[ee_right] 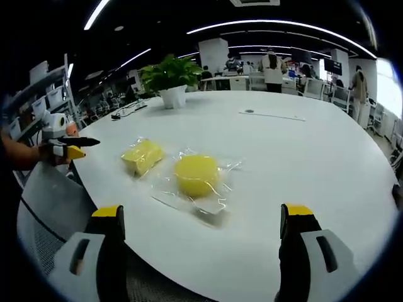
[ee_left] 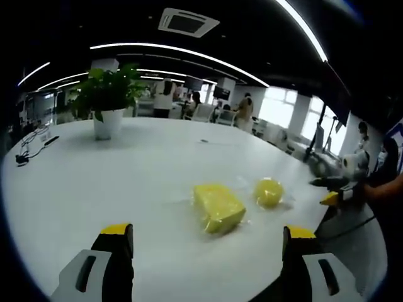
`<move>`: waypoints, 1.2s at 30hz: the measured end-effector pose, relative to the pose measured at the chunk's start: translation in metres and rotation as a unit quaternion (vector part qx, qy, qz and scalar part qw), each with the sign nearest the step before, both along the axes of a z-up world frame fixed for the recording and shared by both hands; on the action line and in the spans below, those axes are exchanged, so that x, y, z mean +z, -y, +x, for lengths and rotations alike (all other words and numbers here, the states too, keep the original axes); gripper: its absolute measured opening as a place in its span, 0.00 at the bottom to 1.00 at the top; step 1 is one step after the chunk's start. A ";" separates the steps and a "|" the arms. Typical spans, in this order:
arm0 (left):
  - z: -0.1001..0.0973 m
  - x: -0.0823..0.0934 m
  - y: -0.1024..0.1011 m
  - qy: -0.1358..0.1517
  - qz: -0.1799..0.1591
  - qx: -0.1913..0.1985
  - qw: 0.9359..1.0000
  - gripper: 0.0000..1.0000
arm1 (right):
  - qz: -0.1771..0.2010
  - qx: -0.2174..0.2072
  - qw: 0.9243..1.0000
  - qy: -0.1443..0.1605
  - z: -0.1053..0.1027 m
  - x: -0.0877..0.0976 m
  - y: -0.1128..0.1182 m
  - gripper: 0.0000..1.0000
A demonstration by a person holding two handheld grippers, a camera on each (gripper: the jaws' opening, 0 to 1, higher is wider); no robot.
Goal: Compare the silicone blocks by pressing each to a similar depth, holding the contact briefly, and releasing to observe deformation and rebound differences across the visible hardness samples.
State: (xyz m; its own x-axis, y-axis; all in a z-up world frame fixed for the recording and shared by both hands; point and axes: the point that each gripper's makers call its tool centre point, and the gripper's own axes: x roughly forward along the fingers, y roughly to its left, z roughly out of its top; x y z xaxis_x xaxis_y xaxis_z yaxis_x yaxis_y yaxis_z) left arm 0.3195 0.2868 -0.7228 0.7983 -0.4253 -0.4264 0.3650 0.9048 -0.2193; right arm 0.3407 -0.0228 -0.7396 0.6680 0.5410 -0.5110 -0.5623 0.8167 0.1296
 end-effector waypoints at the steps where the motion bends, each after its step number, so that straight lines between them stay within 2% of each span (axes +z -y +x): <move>1: 0.000 -0.001 0.001 -0.001 0.000 -0.002 1.000 1.00 | 0.000 0.000 1.000 0.000 0.000 0.000 0.000 0.96; 2: -0.001 -0.001 0.001 -0.003 -0.003 -0.002 1.000 1.00 | -0.003 -0.001 1.000 0.001 0.000 -0.001 0.001 0.96; 4: 0.000 0.001 0.000 -0.007 -0.032 0.010 0.999 1.00 | -0.005 -0.004 1.000 -0.001 0.001 -0.002 0.003 0.96; 7: 0.000 -0.001 -0.002 -0.006 -0.019 0.009 1.000 1.00 | -0.004 -0.003 1.000 -0.005 0.001 -0.004 0.003 0.96; 13: 0.000 0.002 -0.001 0.001 -0.013 0.006 1.000 1.00 | -0.001 -0.004 1.000 -0.005 0.001 -0.003 0.002 0.96; 26: 0.000 -0.001 0.000 -0.005 -0.019 0.006 1.000 1.00 | 0.015 -0.010 1.000 0.009 0.002 0.004 0.001 0.96; 33: -0.001 -0.002 0.000 -0.008 -0.014 0.005 1.000 1.00 | 0.021 -0.015 1.000 0.004 0.002 0.003 0.003 0.96; 36: 0.000 -0.002 0.001 -0.012 -0.024 0.005 1.000 1.00 | 0.028 -0.018 0.999 -0.002 0.001 0.002 0.003 0.96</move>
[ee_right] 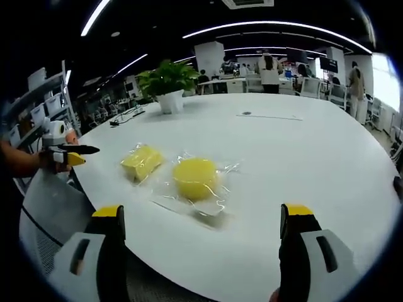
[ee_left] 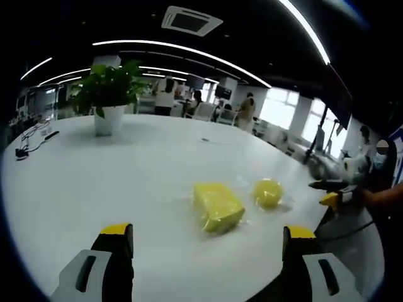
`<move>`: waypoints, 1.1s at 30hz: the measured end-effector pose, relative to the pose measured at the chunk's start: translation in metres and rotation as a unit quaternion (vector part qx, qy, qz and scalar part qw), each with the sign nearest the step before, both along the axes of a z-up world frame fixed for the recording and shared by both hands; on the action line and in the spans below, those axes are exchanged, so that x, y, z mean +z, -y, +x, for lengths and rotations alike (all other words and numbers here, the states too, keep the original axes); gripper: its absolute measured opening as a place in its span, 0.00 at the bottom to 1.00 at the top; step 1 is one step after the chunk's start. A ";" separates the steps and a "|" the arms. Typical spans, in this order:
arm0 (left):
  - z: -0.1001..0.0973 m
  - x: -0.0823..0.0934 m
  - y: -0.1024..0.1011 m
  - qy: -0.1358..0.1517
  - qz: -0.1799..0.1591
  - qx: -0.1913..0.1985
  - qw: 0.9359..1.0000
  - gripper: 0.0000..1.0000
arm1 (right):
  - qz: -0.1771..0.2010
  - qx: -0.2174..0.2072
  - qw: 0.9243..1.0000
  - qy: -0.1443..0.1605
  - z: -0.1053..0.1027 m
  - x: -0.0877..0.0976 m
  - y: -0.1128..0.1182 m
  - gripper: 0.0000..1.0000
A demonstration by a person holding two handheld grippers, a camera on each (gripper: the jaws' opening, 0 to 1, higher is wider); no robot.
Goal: Compare the silicone blocks by pressing each to a similar depth, holding the contact briefly, and releasing to observe deformation and rebound differences across the visible hardness samples.
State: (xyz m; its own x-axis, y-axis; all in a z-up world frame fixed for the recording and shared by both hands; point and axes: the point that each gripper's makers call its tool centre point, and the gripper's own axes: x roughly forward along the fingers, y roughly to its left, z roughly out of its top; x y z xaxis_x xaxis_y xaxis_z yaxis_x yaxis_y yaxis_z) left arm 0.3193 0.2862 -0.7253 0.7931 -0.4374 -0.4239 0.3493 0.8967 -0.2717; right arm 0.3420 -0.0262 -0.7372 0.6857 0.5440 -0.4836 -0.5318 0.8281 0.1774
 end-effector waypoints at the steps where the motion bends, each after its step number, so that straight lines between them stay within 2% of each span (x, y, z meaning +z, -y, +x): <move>1: 0.000 0.001 0.000 0.002 -0.003 0.001 1.000 1.00 | 0.001 0.000 1.000 0.000 0.000 0.000 0.000 0.96; 10: 0.003 0.006 -0.008 -0.004 -0.024 0.018 1.000 1.00 | -0.008 0.001 1.000 0.002 0.001 0.000 0.000 0.96; 13: 0.010 0.012 -0.013 -0.008 -0.034 0.025 0.999 1.00 | -0.009 0.001 1.000 0.003 0.001 0.000 0.000 0.96; 16: 0.022 0.023 -0.015 -0.007 -0.058 0.030 0.998 1.00 | -0.009 0.000 1.000 0.004 0.001 0.000 0.000 0.96; 18: 0.029 0.025 -0.014 -0.024 -0.076 0.030 0.996 1.00 | -0.009 -0.001 1.000 0.004 0.001 0.000 0.000 0.96; 22: 0.045 0.028 -0.013 -0.030 -0.080 0.030 0.996 1.00 | -0.005 0.001 1.000 0.007 0.002 0.002 -0.001 0.96; 28: 0.069 0.023 -0.003 -0.067 -0.108 0.010 0.992 1.00 | -0.006 -0.001 1.000 0.009 0.003 0.001 0.001 0.96; 31: 0.079 0.017 0.002 -0.090 -0.132 0.002 0.987 0.98 | -0.008 0.000 1.000 0.010 0.002 0.002 0.000 0.96; 33: 0.087 0.013 0.002 -0.094 -0.137 0.001 0.986 0.97 | -0.007 0.000 1.000 0.010 0.003 0.002 0.000 0.96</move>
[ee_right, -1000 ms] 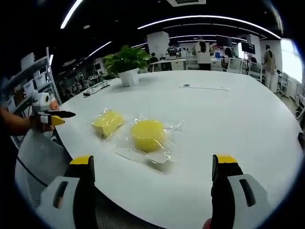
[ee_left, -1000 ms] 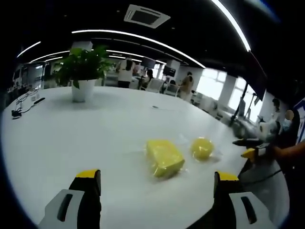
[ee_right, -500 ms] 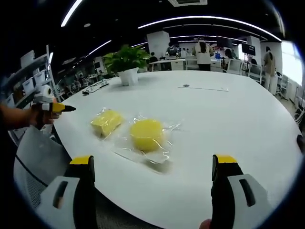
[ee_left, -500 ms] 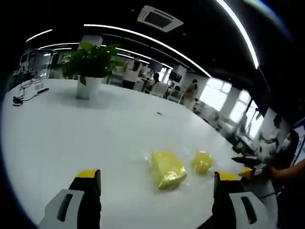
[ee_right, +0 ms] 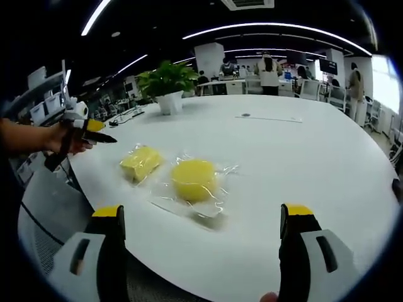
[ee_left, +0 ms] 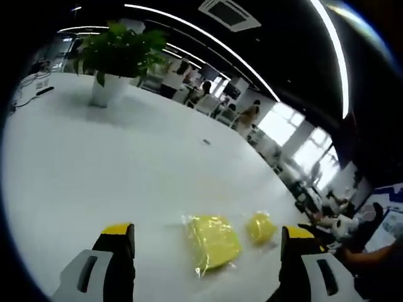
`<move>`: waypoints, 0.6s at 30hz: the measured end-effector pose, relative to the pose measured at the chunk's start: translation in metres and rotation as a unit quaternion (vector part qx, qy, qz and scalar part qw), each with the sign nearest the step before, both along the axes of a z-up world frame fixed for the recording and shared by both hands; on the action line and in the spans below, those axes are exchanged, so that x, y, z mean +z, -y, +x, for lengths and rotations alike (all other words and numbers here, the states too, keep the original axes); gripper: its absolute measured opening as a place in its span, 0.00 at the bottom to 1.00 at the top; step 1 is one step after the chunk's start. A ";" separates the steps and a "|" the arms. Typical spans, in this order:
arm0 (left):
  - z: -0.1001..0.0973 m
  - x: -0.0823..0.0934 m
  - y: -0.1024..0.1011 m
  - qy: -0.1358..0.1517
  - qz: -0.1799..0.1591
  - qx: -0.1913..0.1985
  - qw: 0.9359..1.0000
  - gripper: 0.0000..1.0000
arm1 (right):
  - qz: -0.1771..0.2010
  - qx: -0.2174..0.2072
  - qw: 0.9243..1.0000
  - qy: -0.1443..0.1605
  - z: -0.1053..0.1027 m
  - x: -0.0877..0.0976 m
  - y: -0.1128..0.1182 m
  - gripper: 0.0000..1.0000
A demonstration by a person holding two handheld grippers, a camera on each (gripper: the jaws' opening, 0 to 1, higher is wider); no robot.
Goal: Compare the silicone blocks by pressing each to a similar depth, holding the contact briefly, and releasing to observe deformation and rebound differences across the visible hardness samples.
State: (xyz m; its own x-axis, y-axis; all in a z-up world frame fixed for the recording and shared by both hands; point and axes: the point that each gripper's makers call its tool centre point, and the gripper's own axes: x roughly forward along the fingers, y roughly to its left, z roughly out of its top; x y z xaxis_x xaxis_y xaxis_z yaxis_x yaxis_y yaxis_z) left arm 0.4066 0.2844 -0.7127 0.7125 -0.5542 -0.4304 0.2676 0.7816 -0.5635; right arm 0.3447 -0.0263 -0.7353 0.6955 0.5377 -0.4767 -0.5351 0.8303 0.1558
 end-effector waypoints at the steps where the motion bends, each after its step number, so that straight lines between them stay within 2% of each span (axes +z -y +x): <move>1: 0.003 -0.003 -0.001 -0.004 0.001 0.000 1.000 0.94 | 0.000 0.000 1.000 0.000 0.000 0.000 0.000 0.96; 4: 0.013 -0.016 -0.002 -0.014 0.003 -0.005 1.000 0.91 | 0.000 -0.001 1.000 0.001 0.000 0.000 0.000 0.96; 6: 0.017 -0.025 0.001 -0.025 -0.015 -0.008 1.000 0.86 | 0.001 -0.001 1.000 0.001 0.001 0.000 0.000 0.96; 10: 0.024 -0.034 0.007 -0.045 -0.065 -0.004 0.997 0.68 | 0.000 -0.001 1.000 0.001 0.001 0.000 0.000 0.96; 13: 0.027 -0.046 0.006 -0.074 -0.078 0.009 0.994 0.52 | 0.000 -0.001 1.000 0.001 0.000 0.001 0.000 0.96; 14: 0.028 -0.050 0.007 -0.073 -0.075 0.003 0.994 0.48 | 0.001 -0.001 1.000 0.001 0.001 0.001 0.000 0.96; 15: 0.027 -0.055 0.010 -0.084 -0.081 -0.001 0.993 0.47 | 0.000 0.000 1.000 0.001 0.001 0.000 0.000 0.96; 18: 0.032 -0.057 0.015 -0.090 -0.103 -0.003 0.991 0.39 | 0.000 -0.001 1.000 0.000 0.000 0.000 0.000 0.96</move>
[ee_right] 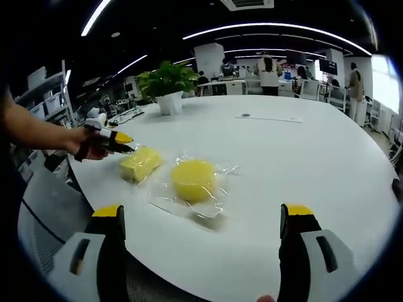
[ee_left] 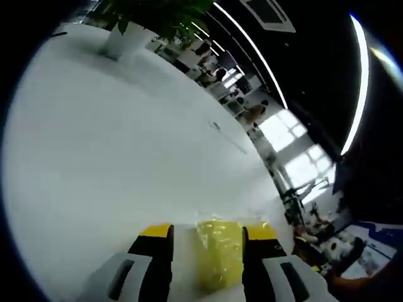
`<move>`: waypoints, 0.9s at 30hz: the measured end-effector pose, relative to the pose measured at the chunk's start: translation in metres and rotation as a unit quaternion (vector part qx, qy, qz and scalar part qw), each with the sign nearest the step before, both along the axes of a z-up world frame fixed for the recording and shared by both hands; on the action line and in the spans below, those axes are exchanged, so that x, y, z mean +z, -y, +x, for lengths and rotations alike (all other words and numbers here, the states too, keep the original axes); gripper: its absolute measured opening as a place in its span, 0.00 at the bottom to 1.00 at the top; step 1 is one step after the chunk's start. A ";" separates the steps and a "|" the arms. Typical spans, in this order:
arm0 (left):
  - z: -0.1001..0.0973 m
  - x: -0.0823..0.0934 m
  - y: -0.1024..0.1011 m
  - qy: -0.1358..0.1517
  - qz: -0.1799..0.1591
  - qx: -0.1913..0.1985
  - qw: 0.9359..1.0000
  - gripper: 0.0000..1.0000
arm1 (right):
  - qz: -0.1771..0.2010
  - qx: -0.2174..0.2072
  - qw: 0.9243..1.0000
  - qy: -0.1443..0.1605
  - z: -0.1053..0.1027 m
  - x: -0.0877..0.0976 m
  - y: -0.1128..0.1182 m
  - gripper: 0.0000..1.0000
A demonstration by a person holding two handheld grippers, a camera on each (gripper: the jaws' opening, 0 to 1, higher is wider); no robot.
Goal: Compare the silicone blocks by pressing each to a similar depth, holding the contact briefly, and releasing to observe deformation and rebound differences across the visible hardness samples.
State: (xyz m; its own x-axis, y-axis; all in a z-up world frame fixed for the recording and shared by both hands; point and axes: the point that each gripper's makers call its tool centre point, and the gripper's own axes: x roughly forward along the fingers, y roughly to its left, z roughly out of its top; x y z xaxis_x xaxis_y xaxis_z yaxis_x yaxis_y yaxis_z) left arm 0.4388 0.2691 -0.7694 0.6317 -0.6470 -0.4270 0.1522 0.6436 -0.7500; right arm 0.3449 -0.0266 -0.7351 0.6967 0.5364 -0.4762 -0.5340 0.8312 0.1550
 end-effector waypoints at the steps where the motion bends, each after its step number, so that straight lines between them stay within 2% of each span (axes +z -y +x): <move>1: 0.001 -0.001 0.000 0.000 -0.001 0.000 1.000 0.35 | -0.001 0.000 1.000 -0.001 0.000 0.000 0.000 0.96; 3: 0.004 -0.002 0.003 -0.007 -0.017 0.001 1.000 0.29 | -0.003 0.001 1.000 -0.003 0.000 -0.002 0.000 0.96; 4: 0.005 0.001 0.007 -0.018 -0.041 0.007 0.999 0.26 | -0.005 0.003 1.000 -0.003 -0.001 -0.002 0.000 0.96; 6: 0.007 -0.005 0.010 -0.062 -0.078 0.033 0.995 0.19 | -0.006 0.004 1.000 -0.002 -0.001 -0.002 -0.001 0.96; 7: 0.007 -0.008 0.009 -0.066 -0.075 0.033 0.994 0.17 | -0.005 0.004 1.000 -0.001 -0.001 -0.001 -0.001 0.96; 8: 0.008 -0.009 0.009 -0.055 -0.063 0.029 0.996 0.16 | -0.006 0.002 1.000 -0.001 -0.001 -0.001 0.000 0.96; 10: 0.009 -0.012 0.008 -0.054 -0.062 0.031 0.996 0.11 | -0.005 0.001 1.000 -0.001 0.000 -0.002 0.001 0.93; 11: 0.008 -0.007 0.014 -0.052 -0.090 0.029 0.994 0.11 | -0.004 -0.001 1.000 -0.002 0.000 -0.002 0.002 0.94; 12: 0.003 -0.005 0.018 -0.064 -0.115 0.021 0.991 0.11 | -0.003 -0.003 1.000 0.000 0.000 -0.001 0.002 0.94; 13: 0.003 -0.006 0.019 -0.067 -0.120 0.021 0.990 0.11 | -0.002 -0.003 1.000 0.000 0.000 0.000 0.002 0.94; 14: 0.000 -0.010 0.019 -0.077 -0.118 0.018 0.990 0.09 | -0.003 -0.003 1.000 0.000 0.000 -0.001 0.002 0.94; 16: 0.000 -0.015 0.017 -0.054 -0.090 0.012 0.994 0.02 | -0.004 -0.001 1.000 -0.001 0.000 -0.001 0.002 0.94; 18: -0.004 -0.008 0.022 -0.063 -0.124 0.019 0.990 0.01 | -0.005 0.000 1.000 -0.001 0.000 0.000 0.001 0.94; 27: -0.010 -0.001 0.027 -0.052 -0.099 0.014 0.994 0.00 | -0.004 -0.003 1.000 0.000 0.001 0.000 0.002 0.93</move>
State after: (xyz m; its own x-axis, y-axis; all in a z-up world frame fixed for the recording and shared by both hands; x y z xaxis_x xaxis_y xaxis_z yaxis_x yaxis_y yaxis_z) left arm 0.4288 0.2423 -0.7707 0.6092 -0.7082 -0.3567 0.0514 0.4841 -0.8735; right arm 0.3455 -0.0290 -0.7355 0.7001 0.5289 -0.4797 -0.5293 0.8353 0.1485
